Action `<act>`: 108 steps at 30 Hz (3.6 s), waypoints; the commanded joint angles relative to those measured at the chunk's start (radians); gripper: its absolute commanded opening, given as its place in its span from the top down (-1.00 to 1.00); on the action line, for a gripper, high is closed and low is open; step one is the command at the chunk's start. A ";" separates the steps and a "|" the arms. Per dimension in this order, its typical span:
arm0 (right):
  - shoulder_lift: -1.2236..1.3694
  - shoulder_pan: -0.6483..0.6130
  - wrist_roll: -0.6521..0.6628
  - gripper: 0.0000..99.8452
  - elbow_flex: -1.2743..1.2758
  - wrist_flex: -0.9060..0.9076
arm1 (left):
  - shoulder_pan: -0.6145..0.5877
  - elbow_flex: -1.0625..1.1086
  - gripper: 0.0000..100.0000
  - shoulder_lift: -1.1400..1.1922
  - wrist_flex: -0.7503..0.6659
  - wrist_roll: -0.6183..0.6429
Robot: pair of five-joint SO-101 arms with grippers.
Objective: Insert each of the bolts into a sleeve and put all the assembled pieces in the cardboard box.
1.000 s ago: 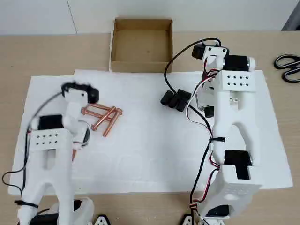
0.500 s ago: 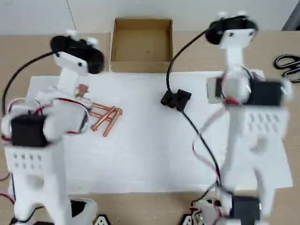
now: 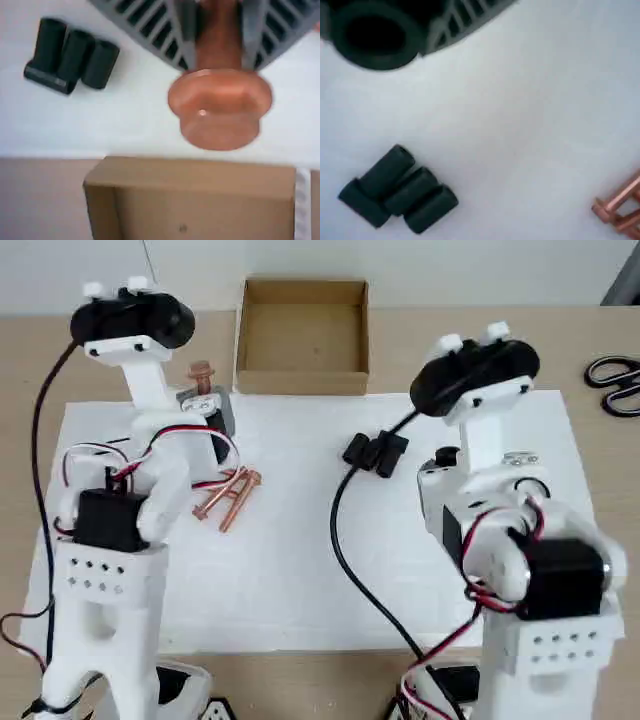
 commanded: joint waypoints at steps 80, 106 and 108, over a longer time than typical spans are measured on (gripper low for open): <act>-0.866 -0.315 -0.184 0.99 1.522 -1.161 | 0.463 0.739 0.99 -0.180 -0.934 0.060; -0.866 -0.314 -0.184 0.99 1.522 -1.162 | 0.466 0.786 0.99 -0.181 -0.901 0.060; -0.866 -0.314 -0.184 0.99 1.522 -1.162 | 0.466 0.797 0.99 -0.181 -0.901 0.060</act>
